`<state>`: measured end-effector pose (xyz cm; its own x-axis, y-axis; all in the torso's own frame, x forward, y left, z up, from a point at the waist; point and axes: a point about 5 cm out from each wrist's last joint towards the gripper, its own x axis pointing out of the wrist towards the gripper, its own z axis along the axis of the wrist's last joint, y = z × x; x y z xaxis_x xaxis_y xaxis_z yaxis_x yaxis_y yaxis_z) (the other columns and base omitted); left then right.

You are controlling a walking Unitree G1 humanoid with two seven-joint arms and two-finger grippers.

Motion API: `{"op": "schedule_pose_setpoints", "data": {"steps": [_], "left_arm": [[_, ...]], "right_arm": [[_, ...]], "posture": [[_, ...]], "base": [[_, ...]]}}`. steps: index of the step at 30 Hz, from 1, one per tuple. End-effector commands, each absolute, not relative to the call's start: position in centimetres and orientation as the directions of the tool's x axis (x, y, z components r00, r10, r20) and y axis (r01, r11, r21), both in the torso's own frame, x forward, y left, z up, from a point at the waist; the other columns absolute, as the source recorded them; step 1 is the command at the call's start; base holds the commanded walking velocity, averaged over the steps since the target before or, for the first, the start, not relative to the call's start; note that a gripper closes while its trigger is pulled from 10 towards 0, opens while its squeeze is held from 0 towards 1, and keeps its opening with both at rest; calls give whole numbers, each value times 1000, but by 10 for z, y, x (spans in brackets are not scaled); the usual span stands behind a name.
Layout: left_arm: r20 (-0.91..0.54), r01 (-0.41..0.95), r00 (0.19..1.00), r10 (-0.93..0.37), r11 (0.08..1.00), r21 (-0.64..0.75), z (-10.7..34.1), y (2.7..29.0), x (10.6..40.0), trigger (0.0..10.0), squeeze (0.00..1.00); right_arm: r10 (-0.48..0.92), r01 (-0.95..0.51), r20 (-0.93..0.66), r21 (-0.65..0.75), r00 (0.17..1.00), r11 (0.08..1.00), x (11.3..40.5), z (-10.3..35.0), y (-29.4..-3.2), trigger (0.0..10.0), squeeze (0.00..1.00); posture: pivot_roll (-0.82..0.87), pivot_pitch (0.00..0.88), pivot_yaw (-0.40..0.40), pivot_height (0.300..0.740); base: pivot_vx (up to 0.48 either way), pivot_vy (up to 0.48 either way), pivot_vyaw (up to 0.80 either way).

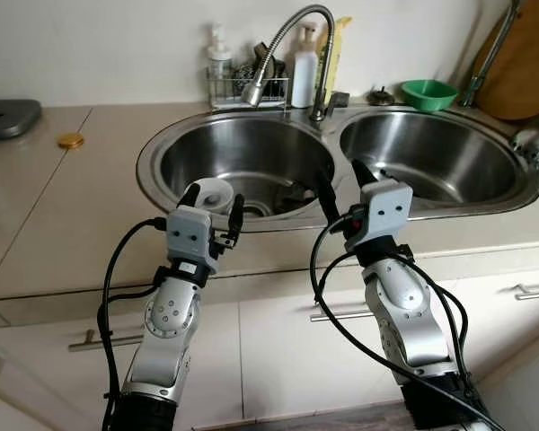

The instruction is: Kitchen organization

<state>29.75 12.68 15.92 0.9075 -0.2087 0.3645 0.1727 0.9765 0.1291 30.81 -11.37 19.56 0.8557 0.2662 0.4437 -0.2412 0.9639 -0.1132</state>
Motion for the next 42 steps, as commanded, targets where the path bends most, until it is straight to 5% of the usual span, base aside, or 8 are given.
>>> {"op": "schedule_pose_setpoints", "data": {"steps": [1, 42], "left_arm": [[364, 179, 905, -219, 974, 141, 159, 126, 298, 10000, 0], [377, 208, 885, -274, 956, 206, 158, 121, 295, 10000, 0]], "right_arm": [[279, -246, 469, -132, 838, 960, 303, 201, -114, 10000, 0], [174, -121, 405, -151, 898, 981, 289, 179, -139, 10000, 0]], "posture": [[70, 0, -6, 740], [53, 0, 9, 740]], "base": [[0, 0, -800], [0, 0, -800]]}}
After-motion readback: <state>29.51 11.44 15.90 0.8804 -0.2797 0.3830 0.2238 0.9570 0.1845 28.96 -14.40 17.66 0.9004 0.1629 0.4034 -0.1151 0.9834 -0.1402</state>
